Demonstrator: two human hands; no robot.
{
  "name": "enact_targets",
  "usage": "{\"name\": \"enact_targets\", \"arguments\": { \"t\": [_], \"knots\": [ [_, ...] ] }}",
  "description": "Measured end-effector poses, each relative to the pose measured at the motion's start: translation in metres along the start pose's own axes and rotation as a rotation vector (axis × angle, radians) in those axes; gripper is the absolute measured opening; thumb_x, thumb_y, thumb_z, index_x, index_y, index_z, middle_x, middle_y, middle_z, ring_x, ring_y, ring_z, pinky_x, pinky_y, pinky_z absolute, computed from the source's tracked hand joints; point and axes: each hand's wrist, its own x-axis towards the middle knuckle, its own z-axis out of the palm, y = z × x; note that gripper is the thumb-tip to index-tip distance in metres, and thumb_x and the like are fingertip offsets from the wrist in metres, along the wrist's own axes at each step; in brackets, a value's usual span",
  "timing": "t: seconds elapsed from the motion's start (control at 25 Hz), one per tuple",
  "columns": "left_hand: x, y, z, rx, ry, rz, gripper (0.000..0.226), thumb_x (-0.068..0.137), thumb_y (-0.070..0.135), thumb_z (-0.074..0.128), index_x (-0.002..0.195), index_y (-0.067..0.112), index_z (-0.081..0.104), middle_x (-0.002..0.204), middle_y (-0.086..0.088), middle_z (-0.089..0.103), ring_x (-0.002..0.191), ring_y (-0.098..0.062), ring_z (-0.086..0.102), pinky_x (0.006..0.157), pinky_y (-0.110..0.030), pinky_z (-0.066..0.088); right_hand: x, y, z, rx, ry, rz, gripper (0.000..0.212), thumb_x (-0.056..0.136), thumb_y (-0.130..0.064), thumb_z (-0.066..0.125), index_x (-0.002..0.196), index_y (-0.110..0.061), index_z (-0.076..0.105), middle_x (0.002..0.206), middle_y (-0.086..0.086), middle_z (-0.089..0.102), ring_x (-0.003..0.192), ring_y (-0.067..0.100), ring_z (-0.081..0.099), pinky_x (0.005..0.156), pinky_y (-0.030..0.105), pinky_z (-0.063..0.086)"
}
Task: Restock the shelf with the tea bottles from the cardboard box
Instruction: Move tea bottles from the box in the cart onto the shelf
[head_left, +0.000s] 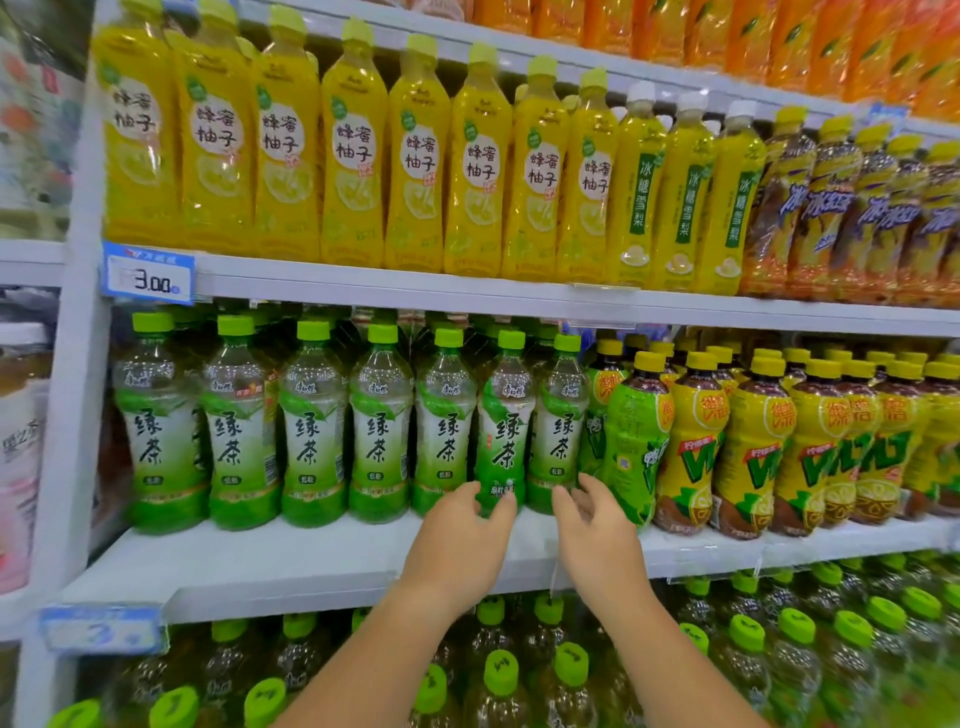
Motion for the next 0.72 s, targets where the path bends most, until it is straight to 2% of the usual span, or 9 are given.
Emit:
{"name": "enact_targets", "arguments": {
  "t": [0.08, 0.24, 0.36, 0.48, 0.6, 0.72],
  "knots": [
    [-0.006, -0.004, -0.005, -0.015, -0.047, -0.045, 0.066, 0.097, 0.059, 0.042, 0.151, 0.021, 0.04, 0.145, 0.006, 0.05, 0.131, -0.012, 0.046, 0.111, -0.035, 0.037, -0.008, -0.006, -0.007, 0.025, -0.054, 0.034, 0.058, 0.098, -0.045, 0.049, 0.15, -0.023, 0.037, 0.148, -0.004, 0.049, 0.134, 0.015, 0.046, 0.11, 0.035, 0.037],
    [-0.028, 0.007, -0.021, -0.052, -0.147, -0.159, 0.063, 0.098, 0.058, 0.044, 0.151, 0.023, 0.042, 0.153, 0.01, 0.043, 0.139, -0.008, 0.04, 0.118, -0.036, 0.03, -0.033, -0.017, -0.027, 0.067, -0.155, 0.141, 0.056, 0.099, -0.045, 0.048, 0.152, -0.03, 0.035, 0.15, -0.008, 0.045, 0.135, 0.011, 0.044, 0.111, 0.035, 0.038],
    [-0.047, 0.033, -0.039, -0.058, -0.216, -0.256, 0.062, 0.097, 0.06, 0.044, 0.149, 0.026, 0.043, 0.152, 0.01, 0.045, 0.137, -0.009, 0.042, 0.118, -0.039, 0.032, -0.052, -0.034, -0.053, 0.068, -0.222, 0.266, 0.058, 0.098, -0.05, 0.048, 0.151, -0.033, 0.035, 0.15, -0.009, 0.045, 0.135, 0.011, 0.045, 0.108, 0.032, 0.038],
    [-0.071, 0.078, -0.057, -0.117, -0.287, -0.34, 0.059, 0.098, 0.053, 0.047, 0.149, 0.024, 0.044, 0.151, 0.009, 0.045, 0.135, -0.006, 0.042, 0.113, -0.027, 0.03, -0.071, -0.058, -0.086, 0.08, -0.289, 0.364, 0.069, 0.087, -0.065, 0.048, 0.149, -0.038, 0.035, 0.151, -0.01, 0.044, 0.135, 0.01, 0.045, 0.113, 0.041, 0.038],
    [-0.093, 0.135, -0.071, -0.103, -0.333, -0.353, 0.057, 0.1, 0.048, 0.048, 0.148, 0.019, 0.046, 0.151, 0.008, 0.046, 0.136, -0.006, 0.042, 0.105, -0.019, 0.027, -0.092, -0.091, -0.129, 0.095, -0.32, 0.421, 0.066, 0.088, -0.061, 0.049, 0.149, -0.038, 0.037, 0.147, -0.011, 0.047, 0.129, 0.01, 0.05, 0.111, 0.043, 0.041],
    [-0.116, 0.186, -0.079, -0.095, -0.39, -0.398, 0.055, 0.101, 0.048, 0.047, 0.148, 0.019, 0.047, 0.149, 0.006, 0.049, 0.135, -0.01, 0.045, 0.111, -0.025, 0.031, -0.116, -0.129, -0.18, 0.134, -0.311, 0.527, 0.056, 0.097, -0.049, 0.051, 0.15, -0.035, 0.036, 0.149, -0.009, 0.045, 0.124, 0.007, 0.048, 0.109, 0.038, 0.041]
  ]
}}
